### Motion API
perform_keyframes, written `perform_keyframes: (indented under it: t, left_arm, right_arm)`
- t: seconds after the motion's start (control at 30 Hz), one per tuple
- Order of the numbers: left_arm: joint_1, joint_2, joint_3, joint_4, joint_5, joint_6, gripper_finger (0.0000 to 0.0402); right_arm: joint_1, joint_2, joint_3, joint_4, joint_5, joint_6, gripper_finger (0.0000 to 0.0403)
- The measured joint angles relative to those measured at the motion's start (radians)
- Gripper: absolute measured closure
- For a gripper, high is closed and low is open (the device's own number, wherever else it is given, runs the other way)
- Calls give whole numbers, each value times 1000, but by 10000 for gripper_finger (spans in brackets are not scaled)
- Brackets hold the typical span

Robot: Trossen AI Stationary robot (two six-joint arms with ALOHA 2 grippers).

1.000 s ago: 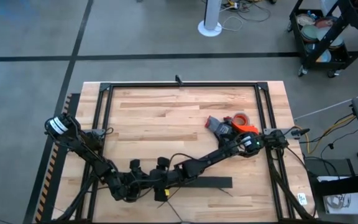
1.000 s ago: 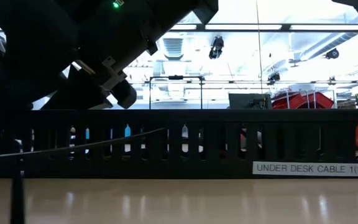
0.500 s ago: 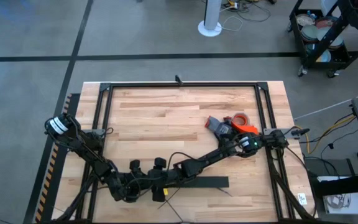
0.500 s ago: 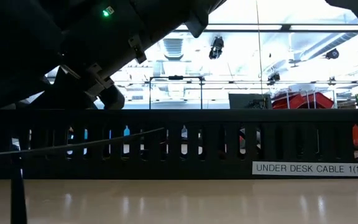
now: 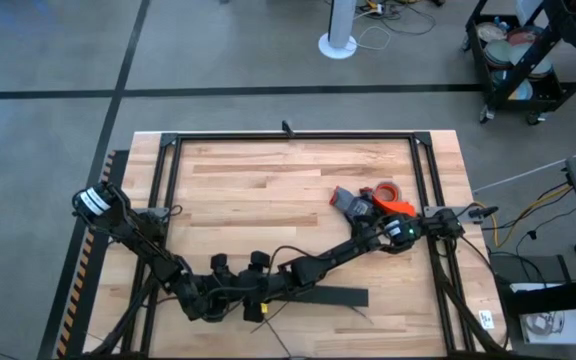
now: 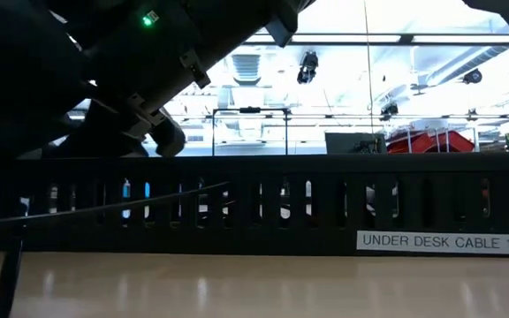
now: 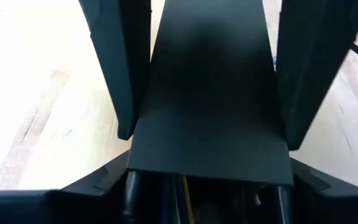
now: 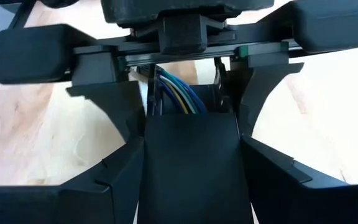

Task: Ziptie cables
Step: Insert the black cable duct cover into the black cable duct

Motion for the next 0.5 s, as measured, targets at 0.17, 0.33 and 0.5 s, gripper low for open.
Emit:
perform_keyframes:
  t: [0.17,0.33,0.5]
  left_arm:
    - [-1,0,0,1,8,3,181]
    - [-3,-4,0,-4,20,-1,154]
    - [-4,-43,2,-58,85,-3,78]
  right_arm:
    - [-1,-1,0,-11,-20,-4,188]
    - [-3,-1,-2,22,-48,-33,183]
    - [-5,-1,-3,15,-63,-58,190]
